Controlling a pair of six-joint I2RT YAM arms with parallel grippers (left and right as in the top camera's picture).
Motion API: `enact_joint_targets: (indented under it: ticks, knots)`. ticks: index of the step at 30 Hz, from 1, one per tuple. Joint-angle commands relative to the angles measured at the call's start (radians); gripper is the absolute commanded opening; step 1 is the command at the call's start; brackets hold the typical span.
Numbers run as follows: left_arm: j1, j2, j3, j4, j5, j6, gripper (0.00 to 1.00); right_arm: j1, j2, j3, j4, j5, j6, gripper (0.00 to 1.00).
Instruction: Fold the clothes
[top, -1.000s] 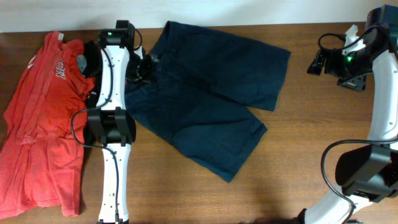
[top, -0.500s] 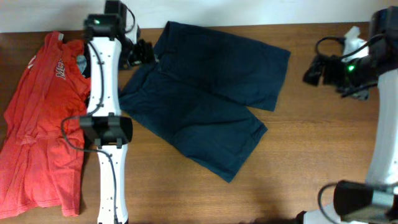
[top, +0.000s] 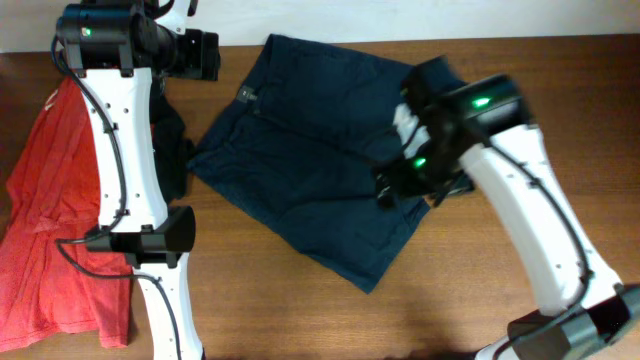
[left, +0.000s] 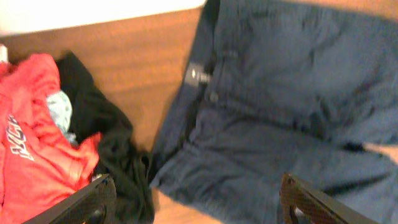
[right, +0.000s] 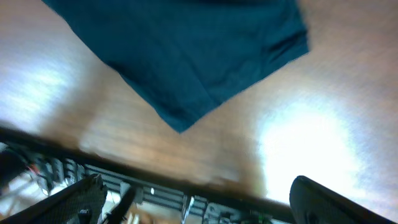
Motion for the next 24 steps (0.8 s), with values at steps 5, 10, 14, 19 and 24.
enact_joint_targets:
  ticks: [5, 10, 14, 19, 24]
  knots:
    - [0.005, -0.080, -0.381, -0.002, -0.019, 0.112, 0.80, 0.149, -0.003, -0.314, 0.190, -0.021, 0.105, 0.99]
    - [0.005, -0.080, -0.570, 0.004, -0.024, 0.168, 0.76, 0.208, -0.003, -0.443, 0.330, -0.011, 0.092, 0.99]
    - [0.005, -0.080, -0.699, 0.045, -0.026, 0.168, 0.76, 0.217, -0.003, -0.513, 0.424, -0.010, 0.070, 0.99]
    - [0.005, -0.080, -0.840, 0.117, -0.026, 0.113, 0.76, 0.217, -0.002, -0.582, 0.493, -0.011, 0.071, 0.99]
    - [0.005, -0.080, -0.977, 0.272, -0.031, -0.069, 0.76, 0.217, -0.002, -0.623, 0.517, -0.014, 0.101, 0.99]
